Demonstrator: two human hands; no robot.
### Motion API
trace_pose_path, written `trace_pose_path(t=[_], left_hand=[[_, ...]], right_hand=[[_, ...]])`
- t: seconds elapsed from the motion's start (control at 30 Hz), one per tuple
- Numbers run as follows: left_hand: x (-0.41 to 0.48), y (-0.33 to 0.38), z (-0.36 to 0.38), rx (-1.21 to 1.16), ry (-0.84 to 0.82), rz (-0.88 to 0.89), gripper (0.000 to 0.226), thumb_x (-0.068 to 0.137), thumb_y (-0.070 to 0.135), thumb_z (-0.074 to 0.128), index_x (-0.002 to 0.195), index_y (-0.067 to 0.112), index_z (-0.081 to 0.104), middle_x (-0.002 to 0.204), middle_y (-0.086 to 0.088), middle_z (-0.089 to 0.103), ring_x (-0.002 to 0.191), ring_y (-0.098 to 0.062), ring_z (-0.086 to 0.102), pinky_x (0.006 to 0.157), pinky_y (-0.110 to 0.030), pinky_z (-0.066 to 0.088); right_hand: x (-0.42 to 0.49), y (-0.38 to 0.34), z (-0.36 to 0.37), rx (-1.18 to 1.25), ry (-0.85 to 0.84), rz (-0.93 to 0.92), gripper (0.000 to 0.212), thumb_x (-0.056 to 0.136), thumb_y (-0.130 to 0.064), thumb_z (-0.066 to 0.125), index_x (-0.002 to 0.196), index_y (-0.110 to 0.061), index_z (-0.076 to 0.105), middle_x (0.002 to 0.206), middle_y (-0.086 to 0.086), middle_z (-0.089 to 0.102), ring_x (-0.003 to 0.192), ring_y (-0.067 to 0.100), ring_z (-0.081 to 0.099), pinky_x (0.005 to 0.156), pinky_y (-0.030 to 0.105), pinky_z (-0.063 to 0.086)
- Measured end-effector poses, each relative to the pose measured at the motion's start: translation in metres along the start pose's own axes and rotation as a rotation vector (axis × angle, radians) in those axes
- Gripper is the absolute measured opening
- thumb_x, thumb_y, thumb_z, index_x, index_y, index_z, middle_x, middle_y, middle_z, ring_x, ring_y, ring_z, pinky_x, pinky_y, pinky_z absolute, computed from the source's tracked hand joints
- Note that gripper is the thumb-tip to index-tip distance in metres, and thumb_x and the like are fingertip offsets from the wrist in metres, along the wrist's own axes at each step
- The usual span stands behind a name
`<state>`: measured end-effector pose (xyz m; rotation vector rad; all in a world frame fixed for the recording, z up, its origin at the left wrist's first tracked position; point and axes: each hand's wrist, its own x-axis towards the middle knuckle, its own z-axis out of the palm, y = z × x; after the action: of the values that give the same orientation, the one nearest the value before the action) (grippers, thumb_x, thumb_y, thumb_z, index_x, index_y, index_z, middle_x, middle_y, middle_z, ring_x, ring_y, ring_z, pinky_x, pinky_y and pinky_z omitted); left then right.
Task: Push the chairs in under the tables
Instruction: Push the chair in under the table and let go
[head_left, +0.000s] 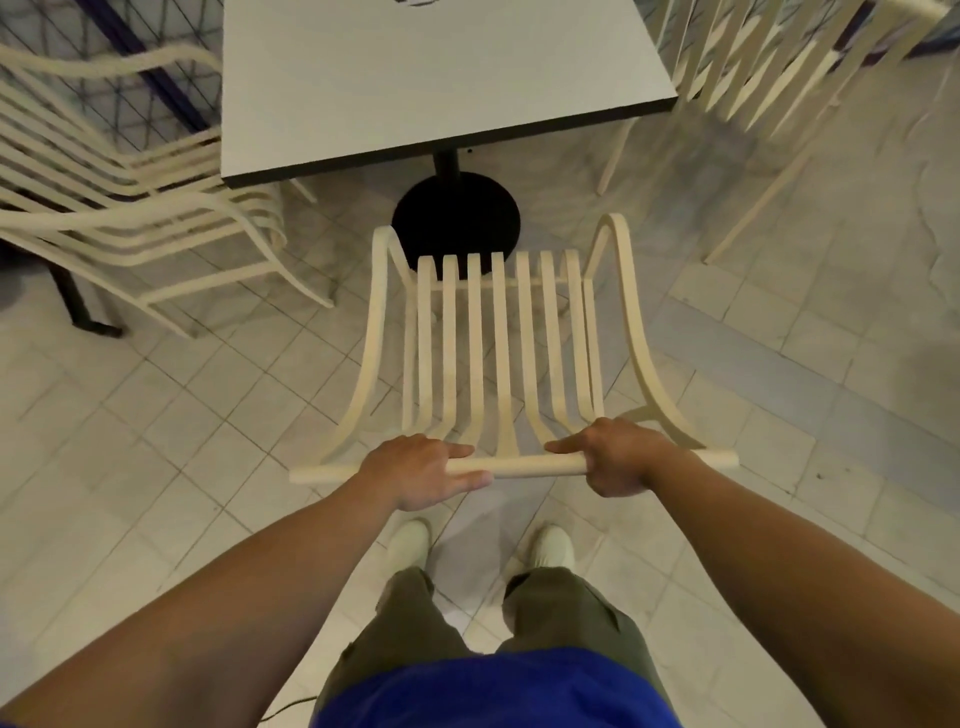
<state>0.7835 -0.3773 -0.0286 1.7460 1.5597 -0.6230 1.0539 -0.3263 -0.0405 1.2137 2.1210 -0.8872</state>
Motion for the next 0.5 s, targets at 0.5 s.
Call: trace_pose_path(t=[0.5], left_hand=[[0.009, 0.03, 0.013, -0.073, 0.08, -0.043, 0.085, 0.077, 0.095, 0.027, 0.144, 0.048, 0.046, 0.117, 0.006, 0.067, 0.089, -0.018, 0.056, 0.072, -0.034, 0.047]], right_hand=[[0.004, 0.038, -0.014, -0.078, 0.027, -0.067, 0.059, 0.091, -0.026, 0.06, 0.144, -0.047, 0.044, 0.112, -0.003, 0.062, 0.093, 0.017, 0.059, 0.089, 0.038, 0.052]])
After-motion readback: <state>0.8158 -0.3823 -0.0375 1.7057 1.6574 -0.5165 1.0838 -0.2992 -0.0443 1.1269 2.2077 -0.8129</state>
